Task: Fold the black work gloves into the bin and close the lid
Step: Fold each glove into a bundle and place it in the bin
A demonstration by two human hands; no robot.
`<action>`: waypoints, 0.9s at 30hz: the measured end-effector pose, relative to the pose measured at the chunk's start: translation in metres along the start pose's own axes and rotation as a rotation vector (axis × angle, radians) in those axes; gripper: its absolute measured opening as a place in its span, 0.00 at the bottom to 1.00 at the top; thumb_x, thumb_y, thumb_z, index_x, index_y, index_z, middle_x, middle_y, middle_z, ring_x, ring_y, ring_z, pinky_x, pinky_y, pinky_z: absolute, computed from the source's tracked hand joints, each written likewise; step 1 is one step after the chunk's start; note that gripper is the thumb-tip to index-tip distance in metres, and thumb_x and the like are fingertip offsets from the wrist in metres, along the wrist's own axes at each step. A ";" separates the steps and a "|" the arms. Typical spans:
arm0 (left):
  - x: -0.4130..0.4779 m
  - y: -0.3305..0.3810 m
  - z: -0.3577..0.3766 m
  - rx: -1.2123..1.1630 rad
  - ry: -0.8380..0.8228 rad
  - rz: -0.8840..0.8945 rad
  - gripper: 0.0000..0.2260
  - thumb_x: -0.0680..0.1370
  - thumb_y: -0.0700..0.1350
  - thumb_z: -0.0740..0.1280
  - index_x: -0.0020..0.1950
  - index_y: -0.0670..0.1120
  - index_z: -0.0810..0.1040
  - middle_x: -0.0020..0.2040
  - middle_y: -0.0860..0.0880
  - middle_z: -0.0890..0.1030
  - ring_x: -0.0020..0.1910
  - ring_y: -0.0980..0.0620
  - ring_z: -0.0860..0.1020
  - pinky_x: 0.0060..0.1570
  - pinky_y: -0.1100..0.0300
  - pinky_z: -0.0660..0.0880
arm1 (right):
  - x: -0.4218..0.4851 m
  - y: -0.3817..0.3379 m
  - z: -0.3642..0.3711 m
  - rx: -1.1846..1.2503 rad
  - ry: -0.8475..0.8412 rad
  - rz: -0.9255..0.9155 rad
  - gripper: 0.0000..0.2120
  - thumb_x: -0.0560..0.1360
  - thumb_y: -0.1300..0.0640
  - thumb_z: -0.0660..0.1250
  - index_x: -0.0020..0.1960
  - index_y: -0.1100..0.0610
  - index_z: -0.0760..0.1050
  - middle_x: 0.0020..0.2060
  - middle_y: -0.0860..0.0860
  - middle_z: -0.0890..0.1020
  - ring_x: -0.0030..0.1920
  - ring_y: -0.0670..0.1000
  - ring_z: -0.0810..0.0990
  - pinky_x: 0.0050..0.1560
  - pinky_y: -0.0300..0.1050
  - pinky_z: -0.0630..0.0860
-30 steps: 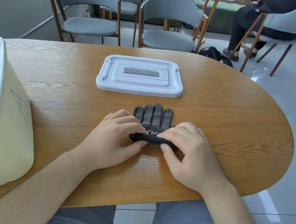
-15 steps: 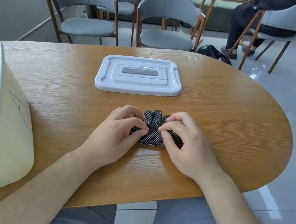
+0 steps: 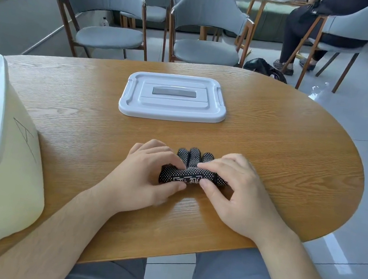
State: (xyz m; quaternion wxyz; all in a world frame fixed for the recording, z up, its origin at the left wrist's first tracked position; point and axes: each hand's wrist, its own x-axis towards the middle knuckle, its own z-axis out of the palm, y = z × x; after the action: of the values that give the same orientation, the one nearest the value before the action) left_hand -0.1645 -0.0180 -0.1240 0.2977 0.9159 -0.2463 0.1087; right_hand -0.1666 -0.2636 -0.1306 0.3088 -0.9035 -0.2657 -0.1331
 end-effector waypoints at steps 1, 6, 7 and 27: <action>-0.002 0.001 -0.002 -0.052 -0.015 0.005 0.14 0.73 0.63 0.70 0.52 0.57 0.81 0.51 0.61 0.80 0.61 0.58 0.73 0.63 0.60 0.61 | -0.003 -0.002 -0.002 0.061 -0.009 0.016 0.15 0.78 0.45 0.66 0.63 0.45 0.81 0.53 0.37 0.81 0.60 0.43 0.76 0.63 0.48 0.73; 0.000 0.004 -0.001 -0.169 -0.023 -0.029 0.11 0.76 0.61 0.68 0.49 0.55 0.82 0.50 0.59 0.79 0.57 0.53 0.75 0.61 0.50 0.68 | -0.003 -0.005 -0.006 0.286 -0.095 0.234 0.12 0.78 0.42 0.68 0.60 0.39 0.74 0.57 0.39 0.81 0.62 0.36 0.77 0.63 0.39 0.72; 0.003 0.003 0.001 -0.193 -0.003 -0.060 0.10 0.78 0.60 0.68 0.51 0.55 0.82 0.50 0.58 0.79 0.56 0.53 0.75 0.59 0.47 0.70 | 0.002 -0.003 -0.006 0.276 -0.106 0.265 0.12 0.78 0.40 0.67 0.59 0.39 0.75 0.57 0.39 0.80 0.62 0.37 0.77 0.63 0.41 0.72; 0.016 -0.006 -0.001 0.194 -0.032 0.051 0.23 0.75 0.71 0.62 0.63 0.60 0.78 0.53 0.63 0.77 0.58 0.60 0.73 0.56 0.59 0.64 | 0.046 -0.032 -0.028 0.481 -0.426 0.773 0.16 0.82 0.36 0.58 0.59 0.46 0.73 0.37 0.52 0.88 0.32 0.51 0.84 0.29 0.42 0.67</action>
State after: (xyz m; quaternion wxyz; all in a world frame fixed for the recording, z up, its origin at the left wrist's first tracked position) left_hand -0.1482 -0.0196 -0.1211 0.2007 0.9355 -0.2624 0.1249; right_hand -0.1491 -0.2417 -0.0746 0.4737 -0.8463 0.0081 0.2435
